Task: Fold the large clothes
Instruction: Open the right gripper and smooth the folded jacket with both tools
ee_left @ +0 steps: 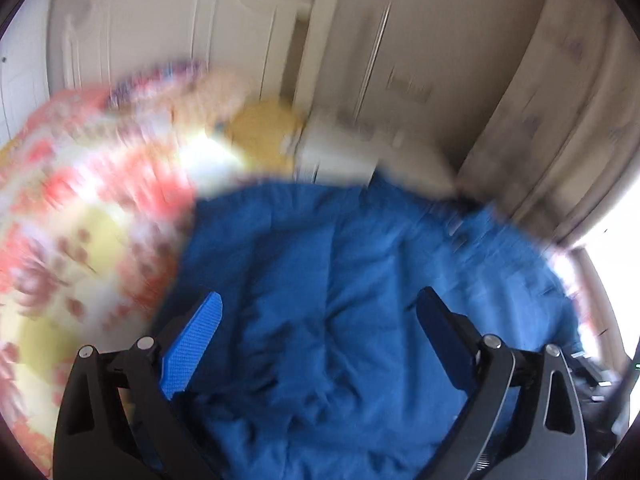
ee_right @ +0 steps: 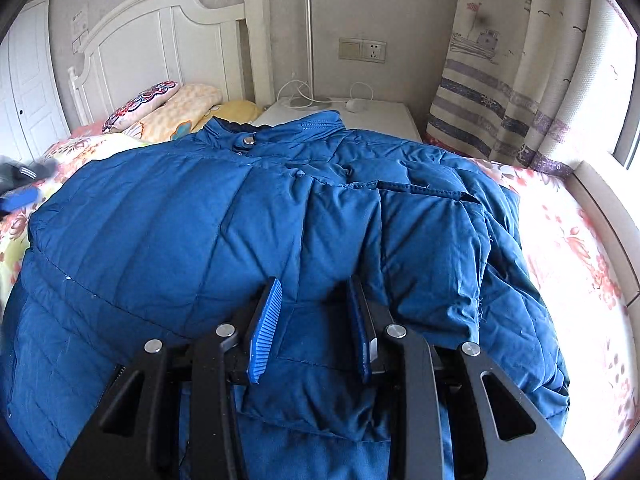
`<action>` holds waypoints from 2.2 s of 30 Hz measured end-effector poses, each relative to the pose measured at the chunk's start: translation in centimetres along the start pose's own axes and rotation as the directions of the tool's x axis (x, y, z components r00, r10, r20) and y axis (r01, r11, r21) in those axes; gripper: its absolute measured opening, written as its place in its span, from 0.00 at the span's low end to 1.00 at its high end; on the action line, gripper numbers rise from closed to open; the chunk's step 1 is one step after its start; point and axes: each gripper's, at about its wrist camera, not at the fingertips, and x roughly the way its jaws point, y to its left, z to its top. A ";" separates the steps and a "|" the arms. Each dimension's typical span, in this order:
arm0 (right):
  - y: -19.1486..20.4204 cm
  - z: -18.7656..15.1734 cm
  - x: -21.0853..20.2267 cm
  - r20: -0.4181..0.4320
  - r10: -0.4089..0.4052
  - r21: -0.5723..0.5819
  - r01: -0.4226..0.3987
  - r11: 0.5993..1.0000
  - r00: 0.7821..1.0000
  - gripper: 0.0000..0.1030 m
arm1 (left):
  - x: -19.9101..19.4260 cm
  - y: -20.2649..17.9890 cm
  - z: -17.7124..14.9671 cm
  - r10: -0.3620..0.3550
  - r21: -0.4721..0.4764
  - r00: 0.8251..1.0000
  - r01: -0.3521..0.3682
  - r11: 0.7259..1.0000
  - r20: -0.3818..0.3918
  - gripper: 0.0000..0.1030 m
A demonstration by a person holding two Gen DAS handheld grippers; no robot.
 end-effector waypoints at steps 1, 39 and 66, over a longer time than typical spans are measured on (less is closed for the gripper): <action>0.0 0.0 0.0 0.000 0.002 0.001 -0.002 1.000 1.000 0.25 | 1.3 -0.2 -0.4 0.034 0.021 0.999 -0.034 0.999 -0.027 0.98; 0.1 0.0 -0.1 0.021 -0.006 -0.003 0.006 1.000 1.000 0.25 | -0.1 1.4 -3.0 0.140 0.047 0.988 -0.143 0.989 0.063 0.98; 0.0 -0.2 -4.0 0.102 -0.070 0.053 0.065 0.996 0.992 0.85 | -0.1 1.6 -2.8 0.117 0.021 0.991 -0.119 0.993 0.069 0.98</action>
